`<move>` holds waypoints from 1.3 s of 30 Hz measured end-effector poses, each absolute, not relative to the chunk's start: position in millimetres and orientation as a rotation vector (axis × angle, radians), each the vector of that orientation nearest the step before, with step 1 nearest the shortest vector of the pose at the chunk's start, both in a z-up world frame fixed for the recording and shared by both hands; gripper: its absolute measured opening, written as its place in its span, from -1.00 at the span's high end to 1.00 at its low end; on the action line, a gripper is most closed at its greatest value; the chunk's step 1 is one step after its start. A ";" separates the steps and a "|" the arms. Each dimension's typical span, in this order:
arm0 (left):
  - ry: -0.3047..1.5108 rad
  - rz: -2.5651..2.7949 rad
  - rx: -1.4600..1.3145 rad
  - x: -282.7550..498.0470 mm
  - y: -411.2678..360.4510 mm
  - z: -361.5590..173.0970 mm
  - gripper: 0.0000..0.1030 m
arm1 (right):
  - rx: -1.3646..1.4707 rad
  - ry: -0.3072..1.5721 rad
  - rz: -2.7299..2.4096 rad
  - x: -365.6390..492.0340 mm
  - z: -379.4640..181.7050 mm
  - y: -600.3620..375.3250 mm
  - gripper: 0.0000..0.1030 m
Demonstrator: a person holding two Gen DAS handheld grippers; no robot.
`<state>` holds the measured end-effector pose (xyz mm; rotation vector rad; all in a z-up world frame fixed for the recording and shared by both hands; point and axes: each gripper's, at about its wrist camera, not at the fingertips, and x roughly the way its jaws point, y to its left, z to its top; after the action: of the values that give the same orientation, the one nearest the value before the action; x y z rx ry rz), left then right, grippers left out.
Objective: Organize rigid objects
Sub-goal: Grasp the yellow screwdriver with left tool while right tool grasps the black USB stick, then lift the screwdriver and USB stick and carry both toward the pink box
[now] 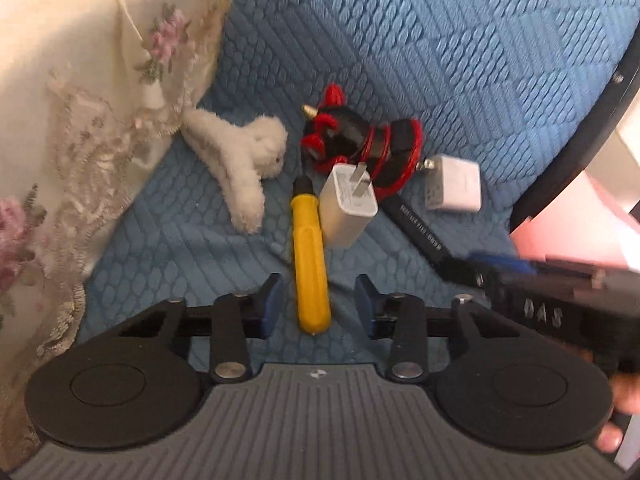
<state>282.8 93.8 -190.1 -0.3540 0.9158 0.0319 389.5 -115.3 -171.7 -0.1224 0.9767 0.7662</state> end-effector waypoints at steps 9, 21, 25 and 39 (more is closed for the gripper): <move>0.921 0.045 -0.215 288.3 81.1 -195.0 0.28 | -0.236 0.964 0.768 401.4 -186.3 -94.3 0.36; 0.919 0.054 -0.218 276.5 75.7 -188.6 0.54 | -0.249 0.995 0.745 387.2 -179.0 -104.8 0.45; 0.902 0.045 -0.226 265.1 74.7 -180.8 0.54 | -0.267 0.992 0.723 369.8 -172.8 -112.6 0.45; 0.864 0.053 -0.320 197.2 95.2 -164.3 0.56 | -0.250 1.018 0.670 314.5 -153.8 -145.7 0.45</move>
<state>197.2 95.2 -164.3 -0.3200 0.8640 0.0530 314.5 -145.7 -153.8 -0.2495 1.0183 0.6699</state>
